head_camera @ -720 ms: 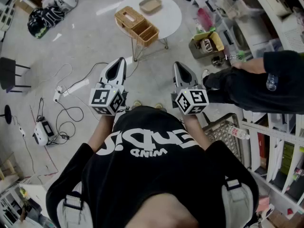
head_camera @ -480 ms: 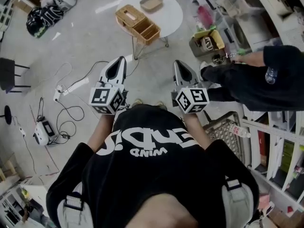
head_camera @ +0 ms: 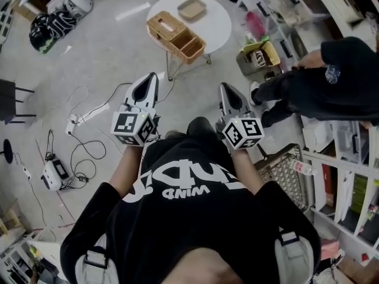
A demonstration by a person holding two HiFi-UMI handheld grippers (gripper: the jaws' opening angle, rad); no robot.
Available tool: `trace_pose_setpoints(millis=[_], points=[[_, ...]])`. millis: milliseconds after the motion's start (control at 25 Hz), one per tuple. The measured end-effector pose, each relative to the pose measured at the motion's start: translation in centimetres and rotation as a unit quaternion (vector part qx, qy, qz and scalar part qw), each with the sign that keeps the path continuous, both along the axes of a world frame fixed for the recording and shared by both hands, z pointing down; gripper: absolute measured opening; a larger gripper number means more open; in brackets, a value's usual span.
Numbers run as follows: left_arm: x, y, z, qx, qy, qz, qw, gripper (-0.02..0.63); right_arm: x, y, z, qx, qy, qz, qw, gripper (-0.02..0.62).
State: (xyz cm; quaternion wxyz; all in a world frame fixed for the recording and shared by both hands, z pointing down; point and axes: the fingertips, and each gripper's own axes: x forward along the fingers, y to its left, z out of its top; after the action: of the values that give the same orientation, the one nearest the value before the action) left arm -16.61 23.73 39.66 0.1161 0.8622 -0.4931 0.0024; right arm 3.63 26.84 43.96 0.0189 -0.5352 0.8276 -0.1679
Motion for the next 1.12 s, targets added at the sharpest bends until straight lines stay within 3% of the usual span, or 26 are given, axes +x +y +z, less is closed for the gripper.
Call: trace_pose_setpoints(millis=[440,720,1120], points=[[0.7,-6.9,0.8,0.001,-0.006,0.014,0.9999,-0.001,0.0,-6.8,1.2,-0.004,0.007,0.006,1.0,-0.002],[2.6,-14.3,0.1,0.007,-0.011,0.027,0.9996,0.0,1.0,-14.6,1.0,-0.005,0.0,0.007,1.0,-0.002],[4.9,-25.7,-2.0,0.019,-0.018,0.011,0.9996,0.0,3.5,-26.6,-1.1,-0.002,0.001,-0.015,1.0,-0.002]])
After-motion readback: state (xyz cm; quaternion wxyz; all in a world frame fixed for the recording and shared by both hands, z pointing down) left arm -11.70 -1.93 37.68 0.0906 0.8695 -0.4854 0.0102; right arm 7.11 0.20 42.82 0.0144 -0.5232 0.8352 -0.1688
